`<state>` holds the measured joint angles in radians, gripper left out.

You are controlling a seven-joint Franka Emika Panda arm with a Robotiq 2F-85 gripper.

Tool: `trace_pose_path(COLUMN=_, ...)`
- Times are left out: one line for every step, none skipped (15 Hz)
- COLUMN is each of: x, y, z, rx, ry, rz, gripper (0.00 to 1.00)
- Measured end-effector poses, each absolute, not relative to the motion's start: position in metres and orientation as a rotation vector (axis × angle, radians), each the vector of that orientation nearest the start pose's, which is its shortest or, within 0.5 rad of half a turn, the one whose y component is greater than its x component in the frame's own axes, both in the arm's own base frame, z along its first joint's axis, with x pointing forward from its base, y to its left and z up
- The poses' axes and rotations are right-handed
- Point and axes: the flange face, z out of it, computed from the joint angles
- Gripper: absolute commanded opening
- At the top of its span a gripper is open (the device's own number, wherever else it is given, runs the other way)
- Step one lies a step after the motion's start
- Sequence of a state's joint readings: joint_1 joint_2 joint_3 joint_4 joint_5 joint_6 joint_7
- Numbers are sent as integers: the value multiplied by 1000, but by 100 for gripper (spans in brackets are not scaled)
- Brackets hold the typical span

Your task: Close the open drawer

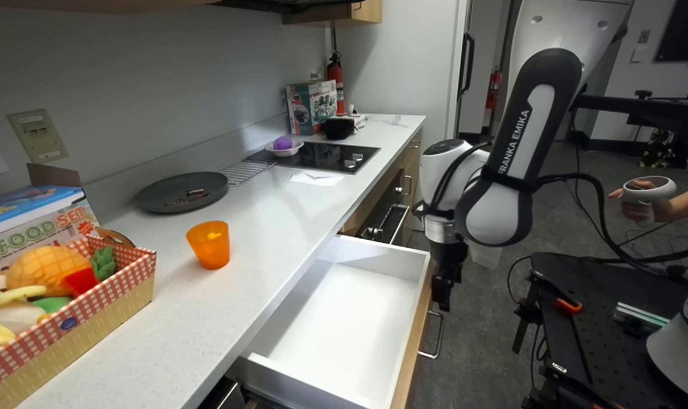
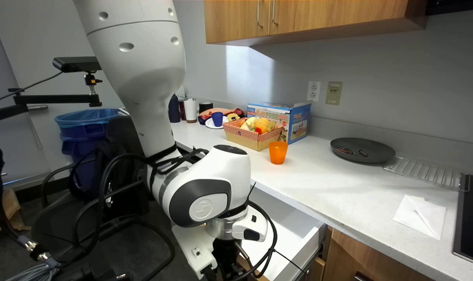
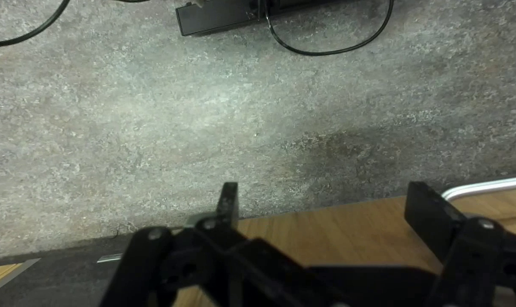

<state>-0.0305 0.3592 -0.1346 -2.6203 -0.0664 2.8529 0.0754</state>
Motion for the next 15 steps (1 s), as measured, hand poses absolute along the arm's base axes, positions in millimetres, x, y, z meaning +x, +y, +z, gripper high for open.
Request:
trace_pose_path(x=403, y=-72, z=117, rx=-3182, ry=277, rz=203, gripper=100)
trace_pose_path(x=406, y=-73, z=117, rx=-3184, ry=286, rz=198, gripper=100)
trace_pose_path(x=409, y=-75, z=116, rx=-3184, ry=292, rz=204, gripper=100)
trace_pose_path(x=410, y=-75, z=116, rx=-3184, ry=292, rz=204, gripper=100)
trace_pose_path(x=410, y=-75, z=115, rx=-3184, ry=292, rz=205, gripper=100)
trace_pose_path(x=409, y=-75, z=115, rx=-3184, ry=292, rz=207, gripper=100)
trace_pose_path(x=409, y=-75, z=115, rx=-3184, ry=292, rz=208, gripper=100)
trace_pose_path(x=409, y=-75, z=115, rx=-3184, ry=292, rz=208, gripper=100)
trace_pose_path(x=409, y=-75, z=115, rx=-3183, ry=292, rz=208, gripper=100)
trace_pose_path(x=409, y=-75, z=115, rx=-3183, ry=292, rz=208, gripper=100)
trace_pose_path(x=409, y=-75, z=115, rx=-3183, ry=292, rz=208, gripper=100)
trace_pose_path(x=409, y=-75, z=115, rx=-3184, ry=292, rz=200, gripper=100)
trace_pose_path(x=412, y=-76, z=116, rx=-3186, ry=304, rz=174, gripper=100)
trace_pose_path(x=414, y=-77, z=117, rx=-3187, ry=314, rz=149, gripper=100)
trace_pose_path(x=416, y=-78, z=116, rx=-3190, ry=329, rz=112, gripper=100)
